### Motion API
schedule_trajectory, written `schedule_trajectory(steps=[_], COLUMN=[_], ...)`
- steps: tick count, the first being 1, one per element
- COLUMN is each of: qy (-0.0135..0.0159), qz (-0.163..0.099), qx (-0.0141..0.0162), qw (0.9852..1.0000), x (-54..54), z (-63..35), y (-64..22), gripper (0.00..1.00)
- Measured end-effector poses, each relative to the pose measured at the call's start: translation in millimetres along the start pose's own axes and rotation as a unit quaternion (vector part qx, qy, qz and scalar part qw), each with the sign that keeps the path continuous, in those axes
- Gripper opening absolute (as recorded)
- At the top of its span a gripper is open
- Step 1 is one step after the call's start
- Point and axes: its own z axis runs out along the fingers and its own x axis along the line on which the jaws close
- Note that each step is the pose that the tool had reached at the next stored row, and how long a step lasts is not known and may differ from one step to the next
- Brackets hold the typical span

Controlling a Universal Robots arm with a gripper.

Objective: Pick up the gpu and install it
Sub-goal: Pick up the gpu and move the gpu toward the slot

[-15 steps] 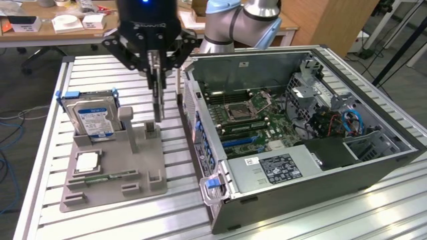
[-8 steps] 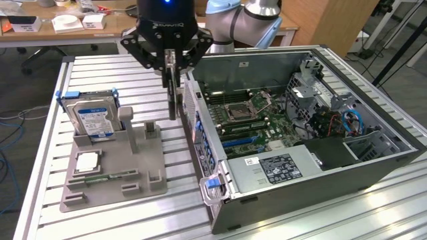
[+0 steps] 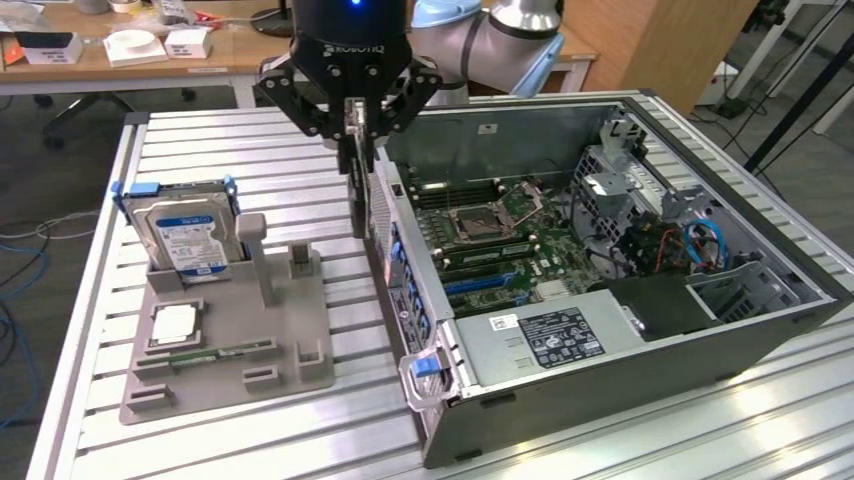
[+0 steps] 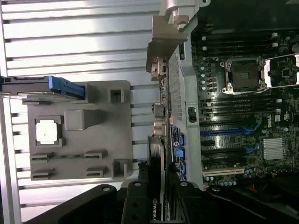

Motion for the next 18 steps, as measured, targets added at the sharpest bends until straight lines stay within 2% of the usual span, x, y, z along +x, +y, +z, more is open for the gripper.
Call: schedule_trajectory(steps=[2,10,18], qy=[0.0000,0.0003,0.0003], qz=[0.000,0.000,0.000], qx=[0.0000,0.0000,0.0000], qw=[1.0000,1.0000,1.0000], x=[-4.6,-35.4,-71.7], z=[0.1,1.0,2.0], y=[0.5,3.5,6.9], gripper=[0.26,0.26,0.26])
